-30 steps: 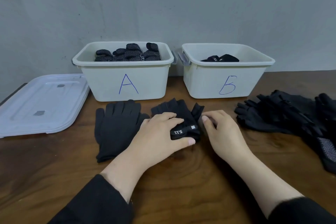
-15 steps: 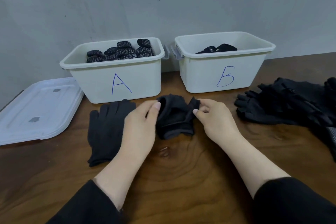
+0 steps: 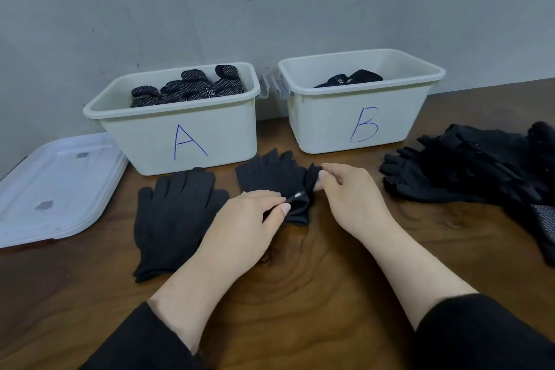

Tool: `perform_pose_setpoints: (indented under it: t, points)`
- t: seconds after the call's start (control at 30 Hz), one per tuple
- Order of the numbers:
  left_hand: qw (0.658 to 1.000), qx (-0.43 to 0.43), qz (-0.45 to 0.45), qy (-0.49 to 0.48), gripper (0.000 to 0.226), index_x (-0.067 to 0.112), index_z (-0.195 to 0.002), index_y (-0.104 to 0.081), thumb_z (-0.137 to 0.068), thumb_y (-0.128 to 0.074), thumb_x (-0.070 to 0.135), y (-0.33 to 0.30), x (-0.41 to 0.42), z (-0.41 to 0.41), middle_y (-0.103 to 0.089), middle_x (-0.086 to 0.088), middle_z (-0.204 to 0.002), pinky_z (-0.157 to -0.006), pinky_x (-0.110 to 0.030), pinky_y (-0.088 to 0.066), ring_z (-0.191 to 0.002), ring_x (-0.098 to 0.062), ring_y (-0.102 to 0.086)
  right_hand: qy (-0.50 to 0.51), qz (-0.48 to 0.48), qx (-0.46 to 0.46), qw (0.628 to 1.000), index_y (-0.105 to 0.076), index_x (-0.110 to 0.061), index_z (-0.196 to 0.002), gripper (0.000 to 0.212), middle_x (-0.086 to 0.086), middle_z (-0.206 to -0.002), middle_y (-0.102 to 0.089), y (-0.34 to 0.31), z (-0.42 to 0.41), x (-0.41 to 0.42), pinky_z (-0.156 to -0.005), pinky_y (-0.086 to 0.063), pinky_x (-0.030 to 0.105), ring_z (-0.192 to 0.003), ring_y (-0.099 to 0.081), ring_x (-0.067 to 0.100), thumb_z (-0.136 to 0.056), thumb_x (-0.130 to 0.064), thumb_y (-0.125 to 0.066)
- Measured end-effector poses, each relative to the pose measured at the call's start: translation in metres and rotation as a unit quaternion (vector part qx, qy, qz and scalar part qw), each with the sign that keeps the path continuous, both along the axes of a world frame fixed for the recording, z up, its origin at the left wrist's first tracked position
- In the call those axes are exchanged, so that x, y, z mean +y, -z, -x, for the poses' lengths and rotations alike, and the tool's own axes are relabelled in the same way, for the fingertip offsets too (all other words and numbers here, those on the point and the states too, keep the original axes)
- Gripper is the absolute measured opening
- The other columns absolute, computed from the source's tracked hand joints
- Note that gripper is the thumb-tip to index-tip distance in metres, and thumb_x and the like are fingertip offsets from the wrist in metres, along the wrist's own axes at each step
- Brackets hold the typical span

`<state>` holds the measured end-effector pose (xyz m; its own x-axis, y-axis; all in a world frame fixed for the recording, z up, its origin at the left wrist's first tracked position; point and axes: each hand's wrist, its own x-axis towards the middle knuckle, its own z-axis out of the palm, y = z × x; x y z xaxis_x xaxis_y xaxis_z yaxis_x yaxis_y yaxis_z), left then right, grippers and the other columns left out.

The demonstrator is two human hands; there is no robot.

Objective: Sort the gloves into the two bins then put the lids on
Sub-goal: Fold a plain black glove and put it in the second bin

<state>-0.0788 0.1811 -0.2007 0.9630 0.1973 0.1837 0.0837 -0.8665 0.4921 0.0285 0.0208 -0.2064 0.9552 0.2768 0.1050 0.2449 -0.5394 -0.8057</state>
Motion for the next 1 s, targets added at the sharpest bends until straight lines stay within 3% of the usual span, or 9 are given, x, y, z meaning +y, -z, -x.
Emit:
perform_pose_setpoints:
  t: [0.1, 0.3, 0.4, 0.53, 0.63, 0.73, 0.8, 0.9, 1.0]
  points:
    - [0.999, 0.028, 0.026, 0.010, 0.037, 0.036, -0.133, -0.061, -0.100, -0.047, 0.047, 0.000, 0.003, 0.000, -0.053, 0.020, -0.142, -0.121, -0.028, -0.020, -0.136, 0.006, -0.037, -0.016, 0.013, 0.005, 1.000, -0.055, -0.020, -0.143, 0.050, -0.004, -0.136, -0.064, 0.002, 0.001, 0.001, -0.113, -0.041, 0.044, -0.130, -0.055, 0.018, -0.103, -0.047, -0.047]
    - [0.996, 0.035, 0.040, 0.076, 0.035, 0.036, -0.135, -0.058, -0.104, -0.043, 0.042, 0.002, 0.002, 0.003, -0.048, 0.020, -0.146, -0.123, -0.028, -0.018, -0.137, 0.009, -0.032, -0.057, 0.012, 0.029, 0.998, -0.047, -0.021, -0.144, 0.072, -0.009, -0.120, -0.064, 0.002, 0.012, 0.015, -0.116, -0.031, 0.044, -0.118, -0.057, 0.013, -0.088, -0.065, -0.058]
    - [0.994, 0.018, 0.066, 0.087, 0.032, 0.037, -0.131, -0.062, -0.103, -0.047, 0.037, 0.004, 0.002, 0.003, -0.050, 0.028, -0.139, -0.121, -0.021, -0.019, -0.130, 0.017, -0.032, -0.048, -0.012, 0.028, 0.998, -0.037, -0.027, -0.153, 0.071, -0.008, -0.141, -0.059, 0.008, 0.015, 0.018, -0.117, -0.037, 0.047, -0.132, -0.053, 0.013, -0.091, -0.042, -0.066]
    - [0.982, -0.110, 0.150, 0.007, 0.021, 0.036, -0.109, -0.074, -0.098, -0.057, 0.030, 0.004, 0.003, 0.001, -0.064, 0.029, -0.115, -0.101, -0.011, -0.039, -0.113, 0.012, -0.053, -0.030, -0.185, 0.072, 0.980, -0.048, -0.028, -0.147, 0.057, -0.011, -0.133, -0.065, -0.001, 0.018, 0.012, -0.106, -0.051, 0.039, -0.121, -0.061, 0.006, -0.096, -0.006, -0.061]
    - [0.943, -0.175, 0.265, -0.093, 0.030, 0.038, -0.122, -0.062, -0.094, -0.065, 0.030, 0.001, 0.007, -0.003, -0.062, 0.022, -0.120, -0.098, -0.018, -0.045, -0.111, 0.005, -0.058, -0.031, -0.275, 0.100, 0.956, -0.051, -0.029, -0.144, 0.056, -0.012, -0.128, -0.067, -0.009, 0.021, 0.009, -0.105, -0.052, 0.041, -0.118, -0.064, 0.006, -0.096, -0.001, -0.059]
    - [0.880, -0.138, 0.440, -0.112, 0.067, 0.037, -0.147, -0.041, -0.088, -0.072, 0.035, 0.001, 0.007, -0.006, -0.058, 0.018, -0.133, -0.104, -0.024, -0.043, -0.119, 0.001, -0.057, -0.051, -0.305, 0.117, 0.944, -0.051, -0.030, -0.143, 0.056, -0.011, -0.128, -0.068, -0.013, 0.022, 0.008, -0.104, -0.052, 0.041, -0.117, -0.066, 0.009, -0.096, 0.000, -0.059]
    - [0.840, -0.118, 0.519, -0.105, 0.084, 0.039, -0.152, -0.032, -0.082, -0.078, 0.040, 0.003, 0.008, -0.008, -0.062, 0.012, -0.131, -0.107, -0.034, -0.045, -0.118, -0.005, -0.061, -0.068, -0.320, 0.127, 0.936, -0.051, -0.030, -0.142, 0.056, -0.008, -0.127, -0.069, -0.015, 0.024, 0.008, -0.103, -0.053, 0.041, -0.116, -0.067, 0.011, -0.097, 0.001, -0.059]
    - [0.804, -0.107, 0.579, -0.083, 0.083, 0.036, -0.153, -0.031, -0.085, -0.079, 0.029, 0.005, 0.009, -0.010, -0.067, 0.004, -0.127, -0.106, -0.042, -0.047, -0.117, -0.012, -0.064, -0.094, -0.341, 0.140, 0.925, -0.050, -0.029, -0.143, 0.057, -0.007, -0.126, -0.070, -0.018, 0.026, 0.009, -0.102, -0.054, 0.038, -0.116, -0.067, 0.012, -0.097, 0.004, -0.057]
    - [0.791, -0.120, 0.597, -0.056, 0.075, 0.031, -0.152, -0.034, -0.090, -0.072, 0.013, 0.005, 0.007, -0.011, -0.067, 0.003, -0.129, -0.106, -0.044, -0.047, -0.119, -0.017, -0.063, -0.120, -0.339, 0.155, 0.920, -0.046, -0.031, -0.146, 0.062, -0.008, -0.128, -0.069, -0.019, 0.028, 0.009, -0.102, -0.053, 0.039, -0.119, -0.066, 0.013, -0.096, 0.006, -0.058]
